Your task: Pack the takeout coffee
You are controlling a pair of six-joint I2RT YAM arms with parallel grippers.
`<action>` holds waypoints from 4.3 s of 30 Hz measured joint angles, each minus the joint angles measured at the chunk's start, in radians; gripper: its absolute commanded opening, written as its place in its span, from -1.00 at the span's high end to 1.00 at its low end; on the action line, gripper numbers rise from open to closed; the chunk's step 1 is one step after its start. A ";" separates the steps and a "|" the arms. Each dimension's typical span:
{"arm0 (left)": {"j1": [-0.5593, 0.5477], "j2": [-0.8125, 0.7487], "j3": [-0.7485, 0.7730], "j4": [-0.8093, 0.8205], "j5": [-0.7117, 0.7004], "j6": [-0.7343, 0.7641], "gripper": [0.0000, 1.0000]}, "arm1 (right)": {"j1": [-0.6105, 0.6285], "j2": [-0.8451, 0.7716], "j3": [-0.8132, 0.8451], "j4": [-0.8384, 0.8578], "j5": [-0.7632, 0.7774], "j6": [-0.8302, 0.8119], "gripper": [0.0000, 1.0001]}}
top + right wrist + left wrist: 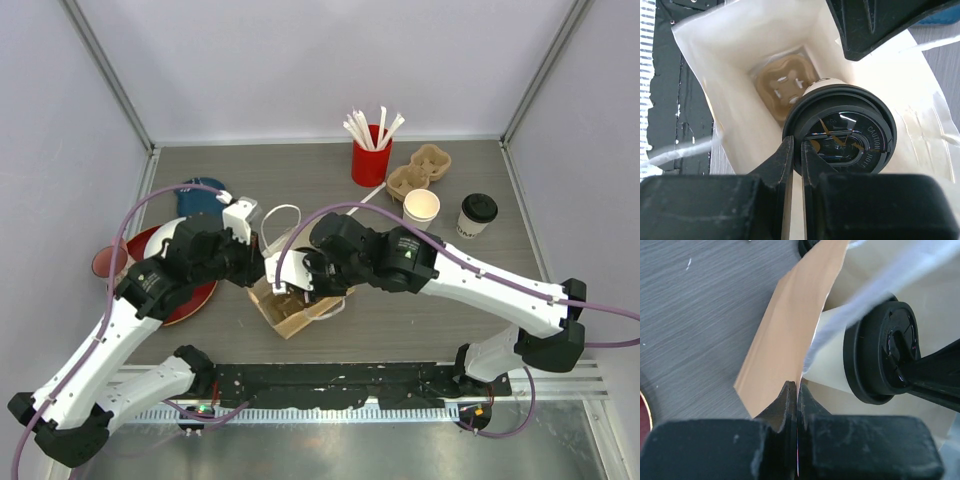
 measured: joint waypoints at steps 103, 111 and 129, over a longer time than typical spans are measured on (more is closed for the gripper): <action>0.002 0.051 -0.013 -0.003 -0.025 0.224 1.00 | -0.279 0.229 -0.227 0.171 -0.184 0.240 0.29; 0.002 0.051 -0.013 -0.005 -0.016 0.235 1.00 | -0.271 0.216 -0.213 0.121 -0.134 0.228 0.09; 0.000 0.076 0.001 -0.021 0.001 0.269 1.00 | -0.246 0.199 -0.131 0.052 -0.061 0.225 -0.13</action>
